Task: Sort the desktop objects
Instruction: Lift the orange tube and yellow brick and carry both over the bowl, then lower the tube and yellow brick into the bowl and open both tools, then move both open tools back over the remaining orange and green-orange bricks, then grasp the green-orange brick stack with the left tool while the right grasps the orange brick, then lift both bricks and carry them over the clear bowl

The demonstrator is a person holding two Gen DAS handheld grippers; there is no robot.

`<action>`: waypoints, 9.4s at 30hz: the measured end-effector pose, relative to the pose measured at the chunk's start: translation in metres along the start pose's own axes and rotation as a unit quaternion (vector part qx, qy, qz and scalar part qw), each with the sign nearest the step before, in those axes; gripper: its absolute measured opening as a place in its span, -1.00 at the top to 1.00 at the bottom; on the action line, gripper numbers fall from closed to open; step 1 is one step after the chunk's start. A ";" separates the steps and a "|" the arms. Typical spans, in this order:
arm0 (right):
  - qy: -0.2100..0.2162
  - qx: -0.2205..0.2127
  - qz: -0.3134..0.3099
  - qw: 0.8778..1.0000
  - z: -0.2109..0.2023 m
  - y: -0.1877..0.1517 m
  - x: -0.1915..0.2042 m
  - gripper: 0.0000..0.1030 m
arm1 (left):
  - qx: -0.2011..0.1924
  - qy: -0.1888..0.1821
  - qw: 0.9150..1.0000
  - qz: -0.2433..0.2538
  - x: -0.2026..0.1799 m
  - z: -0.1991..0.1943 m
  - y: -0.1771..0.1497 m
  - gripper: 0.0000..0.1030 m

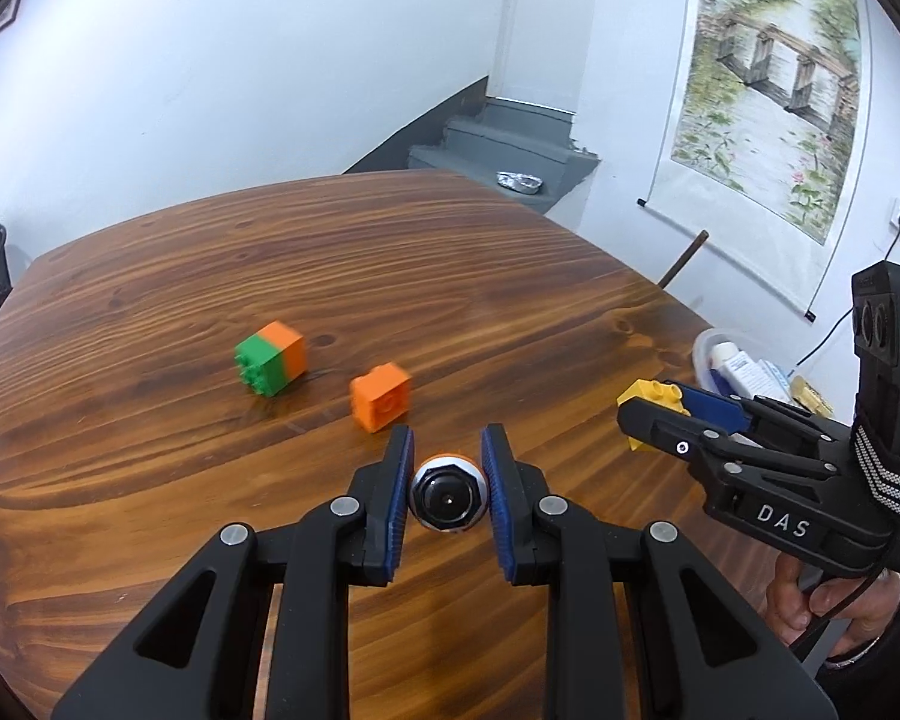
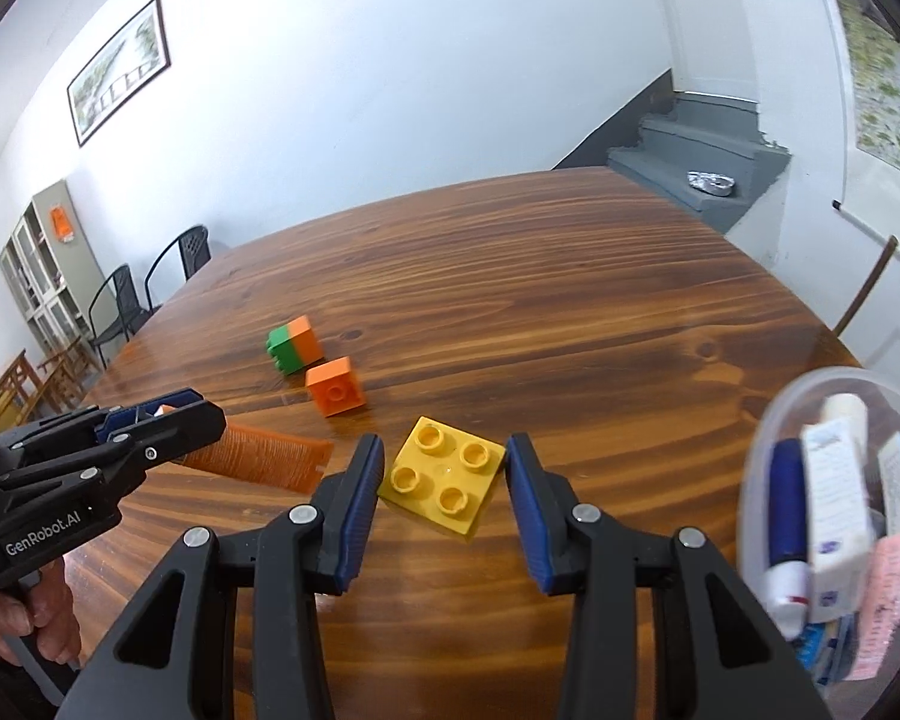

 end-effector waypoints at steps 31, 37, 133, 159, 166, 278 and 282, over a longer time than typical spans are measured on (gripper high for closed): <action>-0.091 -0.060 0.132 0.985 -0.077 -0.027 -0.199 0.11 | 0.043 -0.189 0.975 0.104 -0.218 0.056 0.040 0.50; -0.106 -0.054 0.152 0.981 -0.075 -0.033 -0.222 0.11 | 0.072 -0.222 0.966 0.108 -0.246 0.078 0.035 0.50; -0.027 -0.032 0.015 0.999 -0.027 0.014 -0.032 -0.41 | -0.016 0.055 0.997 -0.052 0.051 0.023 0.044 -0.59; 0.019 0.022 -0.064 0.998 0.043 0.018 0.056 -0.43 | 0.058 0.102 0.991 -0.057 0.145 0.074 0.032 -0.59; 0.029 0.037 -0.074 0.996 0.059 0.018 0.067 -0.43 | 0.070 0.093 0.991 -0.058 0.153 0.085 0.033 -0.59; -0.135 -0.060 0.144 0.978 -0.066 -0.016 -0.213 0.27 | 0.053 -0.115 0.987 0.095 -0.172 0.101 0.037 0.14; -0.139 -0.052 0.153 0.977 -0.062 -0.021 -0.231 0.27 | 0.059 -0.136 0.983 0.106 -0.196 0.114 0.040 0.13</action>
Point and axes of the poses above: each gripper's, at about its wrist camera, not at the fingertips, and z roughly the way its jaws point, x to its left, y to its top, the point moved 4 cm from there along z, roughly the way its jaws point, and after that the axes turned 14 degrees about -y, right-handed, at the moved point
